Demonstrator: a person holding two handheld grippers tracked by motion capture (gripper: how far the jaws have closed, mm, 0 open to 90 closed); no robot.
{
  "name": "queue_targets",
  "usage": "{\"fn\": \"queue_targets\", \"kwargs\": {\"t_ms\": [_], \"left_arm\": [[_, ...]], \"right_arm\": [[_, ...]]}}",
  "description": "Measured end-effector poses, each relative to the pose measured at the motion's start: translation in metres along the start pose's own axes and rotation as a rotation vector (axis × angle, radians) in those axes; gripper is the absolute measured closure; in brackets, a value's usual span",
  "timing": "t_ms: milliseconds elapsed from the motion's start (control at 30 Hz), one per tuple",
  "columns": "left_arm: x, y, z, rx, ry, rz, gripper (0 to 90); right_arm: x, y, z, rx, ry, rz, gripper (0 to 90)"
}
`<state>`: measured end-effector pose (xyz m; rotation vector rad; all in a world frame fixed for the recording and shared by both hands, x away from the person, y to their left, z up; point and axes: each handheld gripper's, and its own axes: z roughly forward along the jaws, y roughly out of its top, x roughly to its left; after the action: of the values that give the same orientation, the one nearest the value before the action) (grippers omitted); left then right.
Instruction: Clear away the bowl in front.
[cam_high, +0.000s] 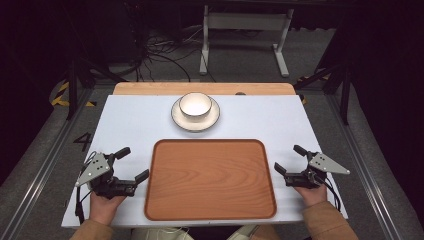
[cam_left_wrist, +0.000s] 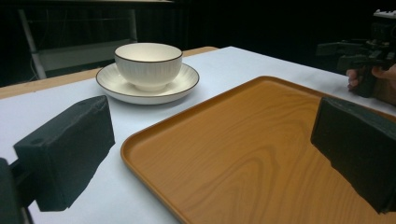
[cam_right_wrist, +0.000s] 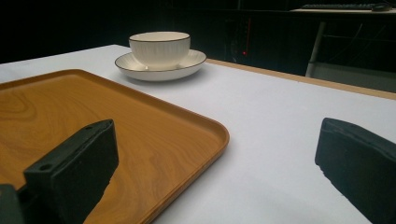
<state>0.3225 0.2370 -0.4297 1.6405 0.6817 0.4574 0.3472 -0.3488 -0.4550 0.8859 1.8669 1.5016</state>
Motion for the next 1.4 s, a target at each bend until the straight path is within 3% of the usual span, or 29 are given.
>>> {"fn": "queue_targets", "kwargs": {"t_ms": [233,400,1100,1400], "left_arm": [[-0.001,0.006,0.005,0.009,-0.018,-0.009,0.5],[-0.004,0.014,0.011,0.020,-0.036,0.024,0.9],[-0.002,0.046,0.059,0.041,-0.143,0.032,1.6],[0.006,0.062,0.081,0.049,-0.161,0.028,1.8]], "right_arm": [[0.000,0.000,0.001,0.006,0.000,-0.004,0.0],[0.000,0.000,0.001,0.010,-0.002,0.001,0.0],[0.001,0.001,0.002,0.025,0.005,-0.010,0.1],[0.000,0.001,0.002,0.025,0.000,-0.001,0.2]]}}
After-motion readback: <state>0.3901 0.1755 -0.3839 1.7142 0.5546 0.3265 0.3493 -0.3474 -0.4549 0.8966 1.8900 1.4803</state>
